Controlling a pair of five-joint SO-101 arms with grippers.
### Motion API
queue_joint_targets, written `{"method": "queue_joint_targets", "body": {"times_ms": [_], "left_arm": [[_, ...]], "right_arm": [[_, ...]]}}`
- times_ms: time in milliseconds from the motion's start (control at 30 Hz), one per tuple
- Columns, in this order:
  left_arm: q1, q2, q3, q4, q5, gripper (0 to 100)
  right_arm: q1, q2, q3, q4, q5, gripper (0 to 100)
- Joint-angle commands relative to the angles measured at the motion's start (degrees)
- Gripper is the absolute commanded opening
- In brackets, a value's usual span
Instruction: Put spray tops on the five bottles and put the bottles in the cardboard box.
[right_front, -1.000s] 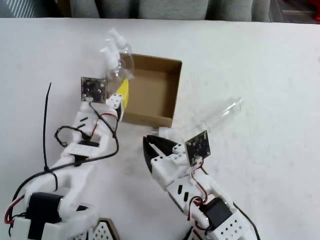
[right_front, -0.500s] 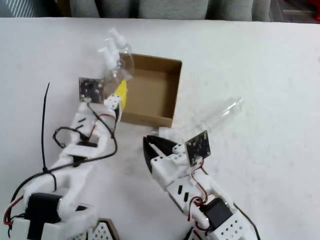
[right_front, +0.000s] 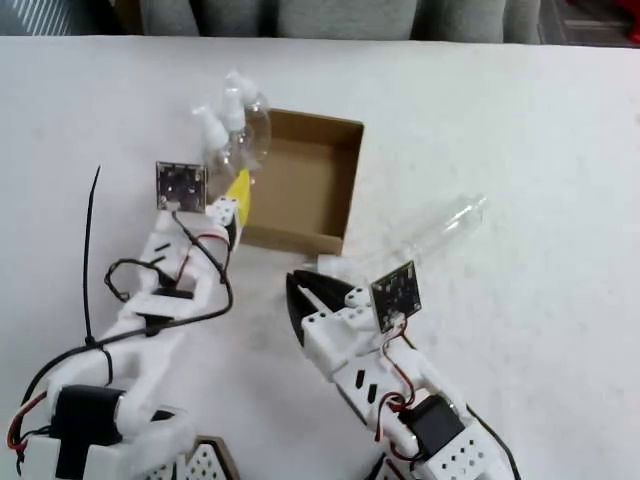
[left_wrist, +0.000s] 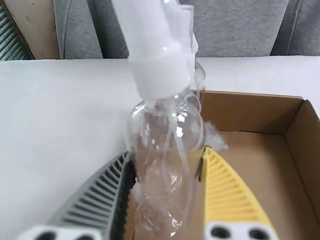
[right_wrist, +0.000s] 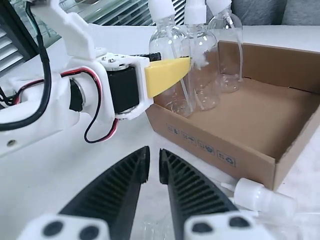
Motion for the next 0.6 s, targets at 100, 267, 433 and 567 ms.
{"method": "queue_joint_targets", "body": {"times_ms": [100,267,433,567], "left_arm": [[-1.19,-0.13,-0.35,-1.32,0.62,2],[-1.10,-0.04,1.32,-1.58,0.62,2],[-1.19,-0.13,1.76,-1.58,0.62,2],[-1.19,-0.04,1.93,-1.32,0.53,2]], "right_arm": [[-0.22,-0.31,0.53,0.22,0.09,1.5],[-0.13,-0.31,0.53,0.22,0.09,1.5],[-0.13,-0.31,0.53,0.22,0.09,1.5],[-0.13,-0.31,0.53,0.22,0.09,1.5]]}}
